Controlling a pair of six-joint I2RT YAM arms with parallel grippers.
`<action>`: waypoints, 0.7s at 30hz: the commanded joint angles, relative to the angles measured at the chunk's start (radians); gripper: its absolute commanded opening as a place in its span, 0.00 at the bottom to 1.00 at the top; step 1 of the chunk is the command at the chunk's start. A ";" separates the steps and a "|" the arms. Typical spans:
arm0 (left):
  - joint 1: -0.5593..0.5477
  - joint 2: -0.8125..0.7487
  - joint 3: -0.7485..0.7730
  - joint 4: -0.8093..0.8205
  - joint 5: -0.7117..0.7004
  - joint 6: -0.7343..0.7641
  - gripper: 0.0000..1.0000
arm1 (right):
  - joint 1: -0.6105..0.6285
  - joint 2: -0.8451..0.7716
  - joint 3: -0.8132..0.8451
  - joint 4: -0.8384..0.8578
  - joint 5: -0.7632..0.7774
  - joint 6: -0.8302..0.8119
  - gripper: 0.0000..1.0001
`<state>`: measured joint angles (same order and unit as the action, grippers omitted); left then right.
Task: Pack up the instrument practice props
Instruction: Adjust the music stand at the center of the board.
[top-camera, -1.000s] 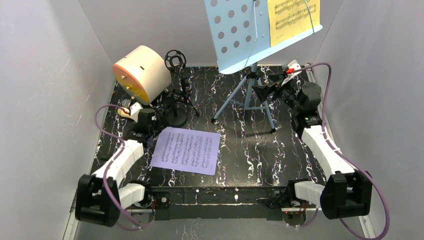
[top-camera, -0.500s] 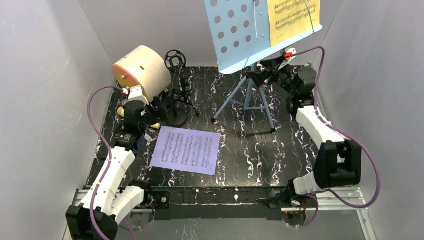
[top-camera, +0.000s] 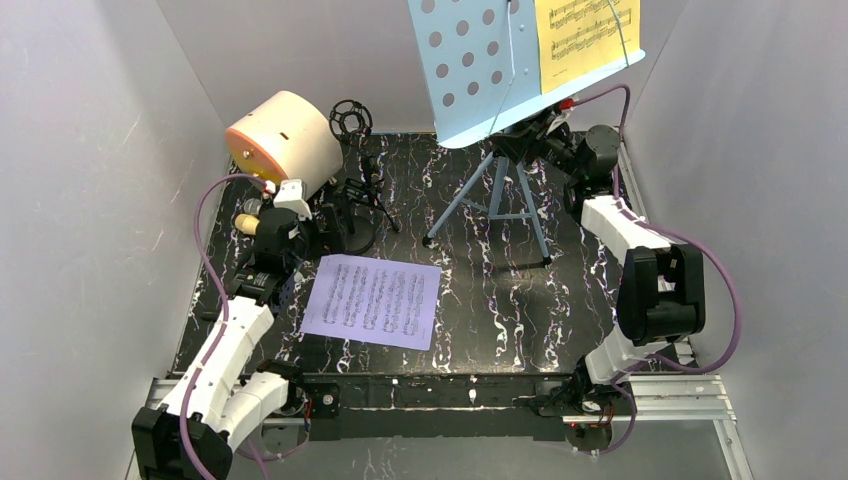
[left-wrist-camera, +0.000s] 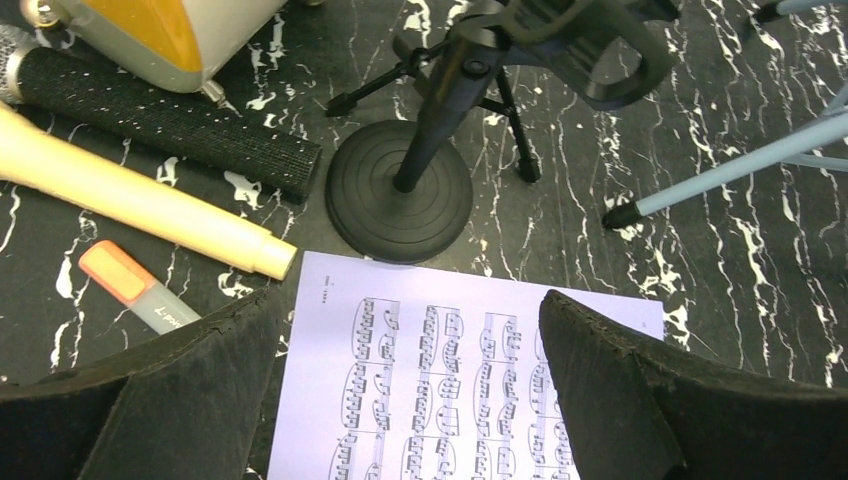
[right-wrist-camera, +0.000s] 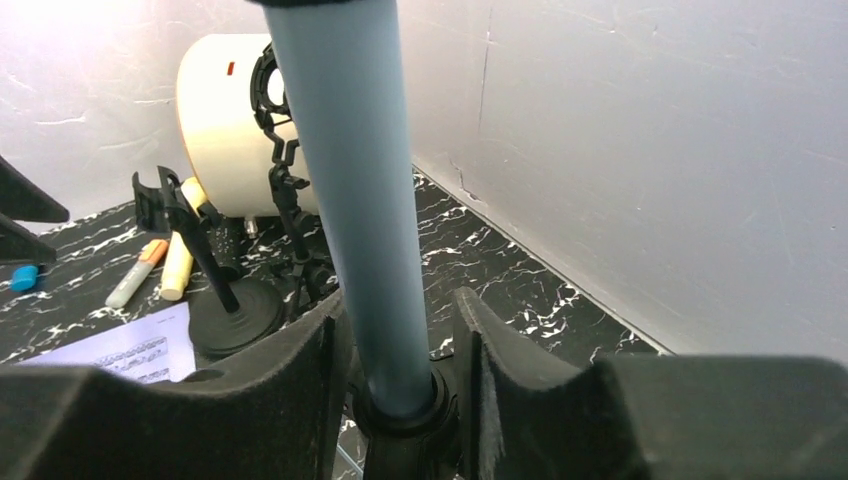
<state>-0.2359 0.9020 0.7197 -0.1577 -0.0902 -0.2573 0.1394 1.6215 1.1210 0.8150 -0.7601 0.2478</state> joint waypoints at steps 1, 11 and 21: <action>-0.019 -0.030 0.003 0.027 0.060 0.031 0.99 | -0.002 0.003 0.064 0.012 -0.058 -0.032 0.42; -0.037 -0.034 0.052 0.025 0.090 -0.003 0.98 | 0.003 -0.053 0.040 -0.079 0.090 -0.150 0.01; -0.068 -0.005 0.117 0.045 0.140 -0.084 0.97 | 0.124 -0.188 -0.045 -0.107 0.619 -0.297 0.01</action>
<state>-0.2893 0.8909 0.7723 -0.1326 0.0105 -0.3099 0.2127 1.5219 1.0893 0.6506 -0.4633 0.0372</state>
